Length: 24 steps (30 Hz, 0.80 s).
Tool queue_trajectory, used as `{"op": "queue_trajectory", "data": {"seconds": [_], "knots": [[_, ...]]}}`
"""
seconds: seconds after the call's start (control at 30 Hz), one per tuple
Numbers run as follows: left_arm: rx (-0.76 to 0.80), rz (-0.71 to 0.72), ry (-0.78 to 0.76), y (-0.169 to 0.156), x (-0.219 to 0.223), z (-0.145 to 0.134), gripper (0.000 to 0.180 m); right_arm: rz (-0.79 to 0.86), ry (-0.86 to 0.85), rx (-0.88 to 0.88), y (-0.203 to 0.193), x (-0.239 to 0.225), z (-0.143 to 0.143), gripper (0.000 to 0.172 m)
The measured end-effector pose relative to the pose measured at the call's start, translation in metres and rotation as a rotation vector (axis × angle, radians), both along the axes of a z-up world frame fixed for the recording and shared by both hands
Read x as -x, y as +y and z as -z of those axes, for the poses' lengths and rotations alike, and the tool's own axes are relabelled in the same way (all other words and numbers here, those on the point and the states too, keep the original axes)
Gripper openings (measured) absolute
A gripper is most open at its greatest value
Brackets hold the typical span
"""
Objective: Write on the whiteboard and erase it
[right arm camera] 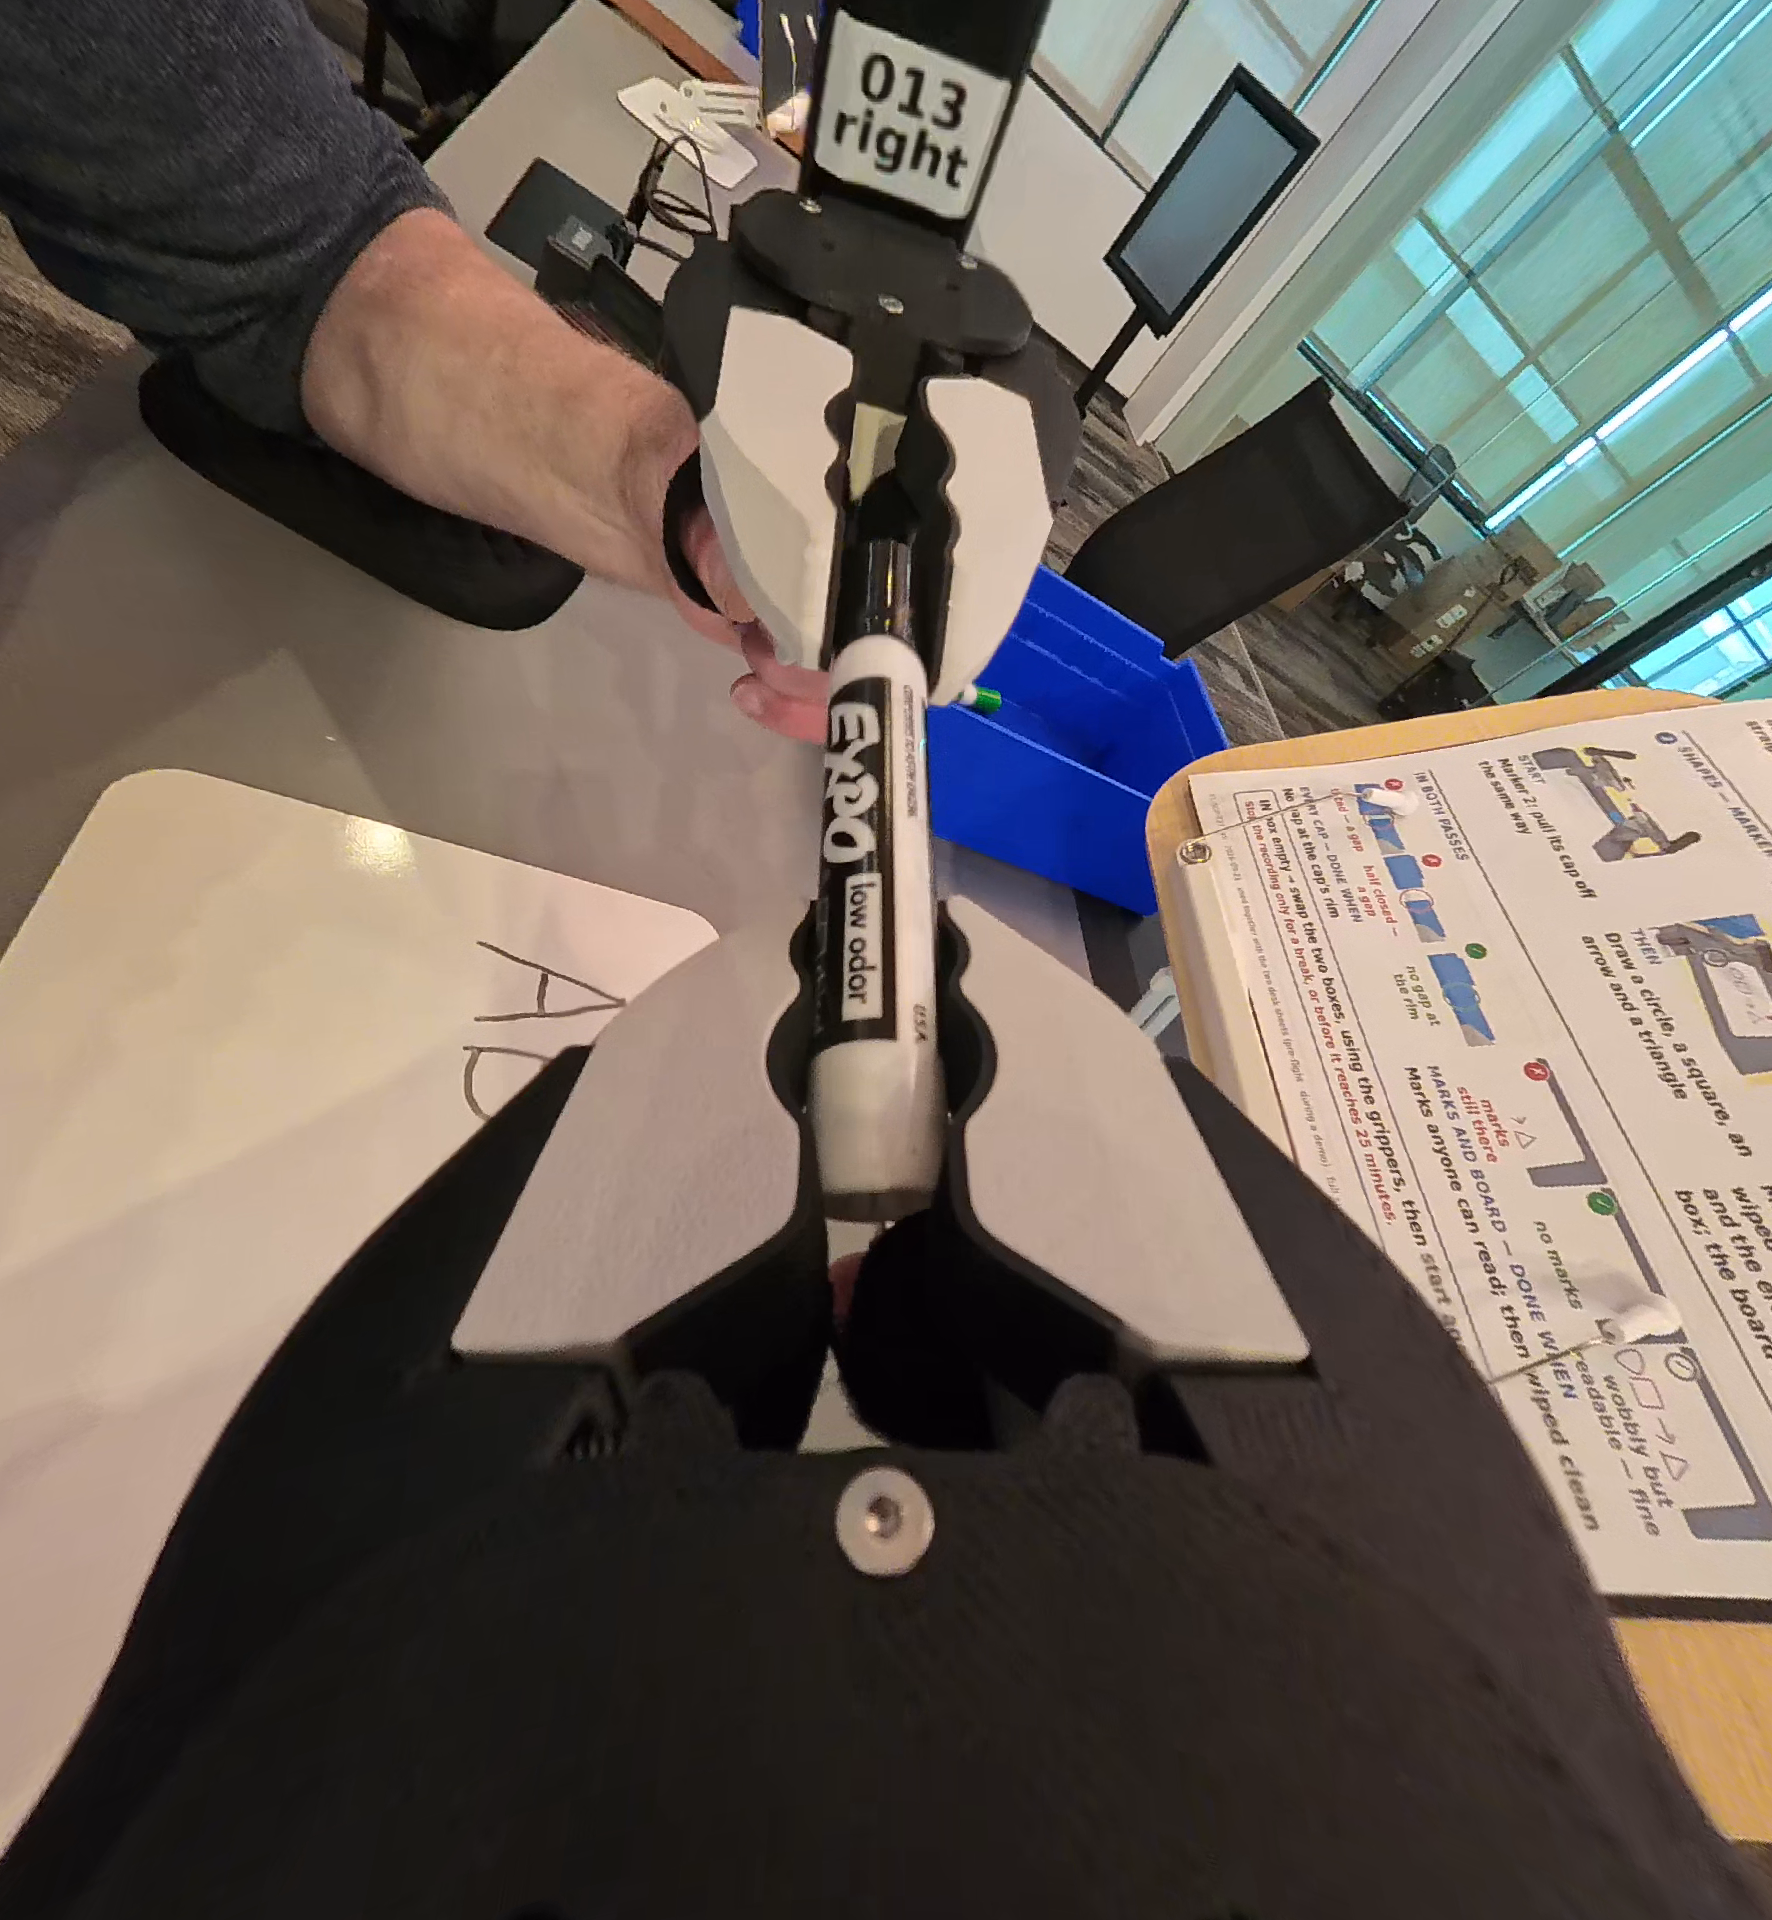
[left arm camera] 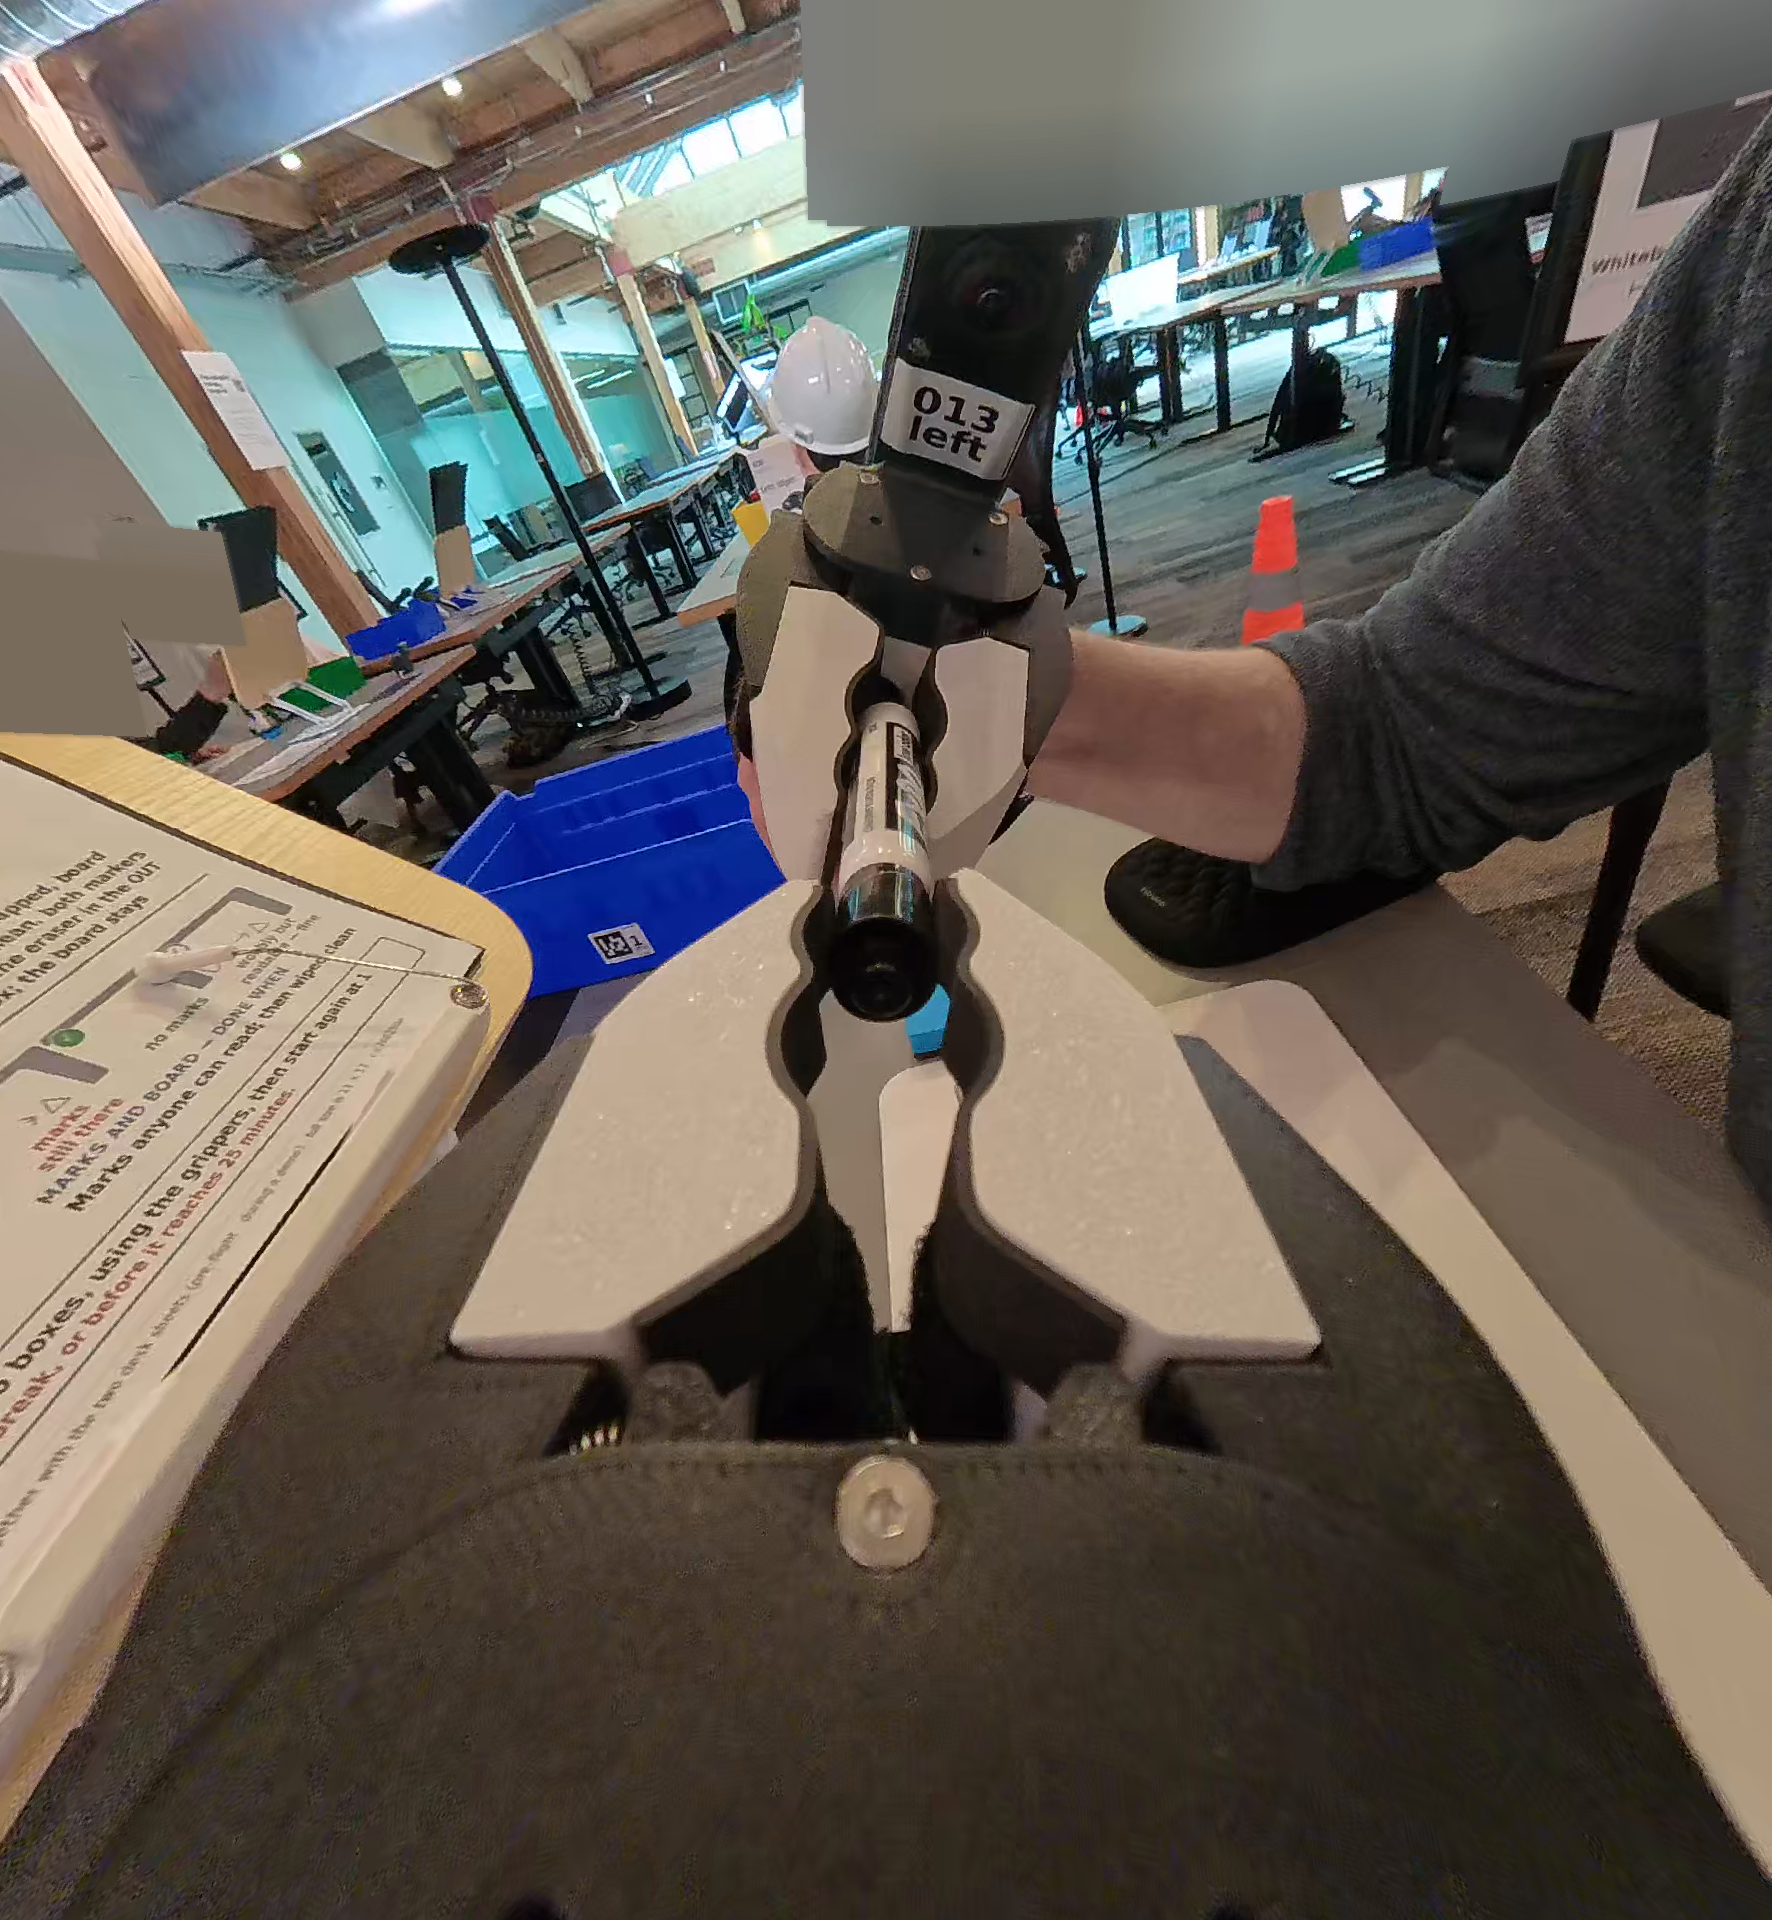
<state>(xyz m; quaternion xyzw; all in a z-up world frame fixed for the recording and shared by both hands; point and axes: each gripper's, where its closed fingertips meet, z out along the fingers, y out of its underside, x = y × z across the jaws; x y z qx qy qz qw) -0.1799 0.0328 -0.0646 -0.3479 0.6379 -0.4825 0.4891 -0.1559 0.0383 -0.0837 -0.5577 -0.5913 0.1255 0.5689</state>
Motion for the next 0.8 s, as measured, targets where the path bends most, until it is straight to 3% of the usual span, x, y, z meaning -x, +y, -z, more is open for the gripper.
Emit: {"op": "queue_trajectory", "data": {"seconds": [0.03,0.8], "knots": [[-0.004,-0.002,-0.002,0.000,0.000,0.000,0.020,0.001,-0.001,0.002,0.000,0.000,0.001,0.019],[-0.057,-0.012,-0.024,-0.007,0.004,-0.016,0.020,0.022,-0.025,-0.021,-0.005,0.003,-0.011,0.020]]}}
